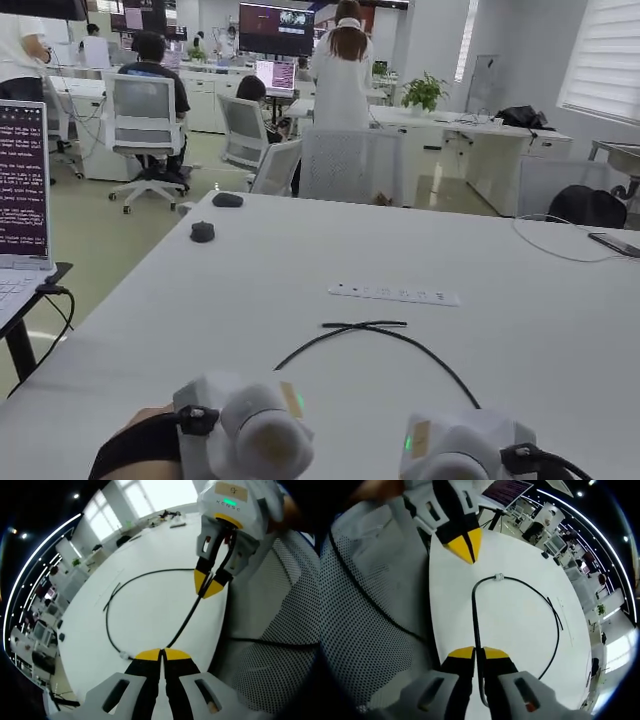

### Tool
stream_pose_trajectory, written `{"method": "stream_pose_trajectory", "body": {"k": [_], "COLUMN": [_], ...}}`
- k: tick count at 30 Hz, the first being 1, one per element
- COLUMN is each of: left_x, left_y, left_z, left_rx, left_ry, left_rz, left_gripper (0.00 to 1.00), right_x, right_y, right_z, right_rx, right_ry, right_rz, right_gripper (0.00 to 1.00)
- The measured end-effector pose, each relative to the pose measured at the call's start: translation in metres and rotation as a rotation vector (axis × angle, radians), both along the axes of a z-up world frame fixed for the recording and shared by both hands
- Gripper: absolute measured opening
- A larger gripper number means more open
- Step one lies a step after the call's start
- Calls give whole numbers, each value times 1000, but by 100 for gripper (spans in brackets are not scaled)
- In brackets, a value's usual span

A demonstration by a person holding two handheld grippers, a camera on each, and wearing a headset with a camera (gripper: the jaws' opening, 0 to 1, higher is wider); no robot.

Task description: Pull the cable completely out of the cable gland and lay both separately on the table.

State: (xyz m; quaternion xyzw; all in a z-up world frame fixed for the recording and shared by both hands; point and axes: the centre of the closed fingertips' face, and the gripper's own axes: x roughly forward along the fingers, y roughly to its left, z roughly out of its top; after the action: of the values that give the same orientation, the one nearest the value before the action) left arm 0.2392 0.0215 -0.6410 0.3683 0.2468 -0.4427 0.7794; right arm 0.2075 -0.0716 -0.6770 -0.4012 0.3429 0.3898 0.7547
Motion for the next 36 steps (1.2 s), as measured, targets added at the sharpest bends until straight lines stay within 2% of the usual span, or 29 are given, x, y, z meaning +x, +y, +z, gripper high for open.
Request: {"method": "stream_pose_trajectory", "body": {"k": [2, 7, 20, 28, 34, 36], "left_x": [0, -2, -3, -3, -4, -4], "left_y": [0, -3, -1, 1, 3, 1], "left_z": [-1, -3, -6, -6, -7, -6], "left_rx": [1, 14, 24, 23, 30, 17], "left_ry": [1, 7, 14, 17, 24, 24], "left_rz": [-3, -17, -18, -14, -14, -14], "left_gripper": [2, 2, 2, 2, 2, 2], "right_x": [-2, -10, -20, -21, -26, -28], "right_y": [-2, -9, -10, -10, -18, -23], "right_z": [-4, -17, -26, -29, -37, -41], "right_rx": [-18, -72, -126, -126, -170, -189], "right_ry": [10, 72, 116, 132, 174, 194], "right_rz": [2, 6, 44, 41, 27, 11], "right_gripper": [3, 3, 3, 3, 3, 4]}}
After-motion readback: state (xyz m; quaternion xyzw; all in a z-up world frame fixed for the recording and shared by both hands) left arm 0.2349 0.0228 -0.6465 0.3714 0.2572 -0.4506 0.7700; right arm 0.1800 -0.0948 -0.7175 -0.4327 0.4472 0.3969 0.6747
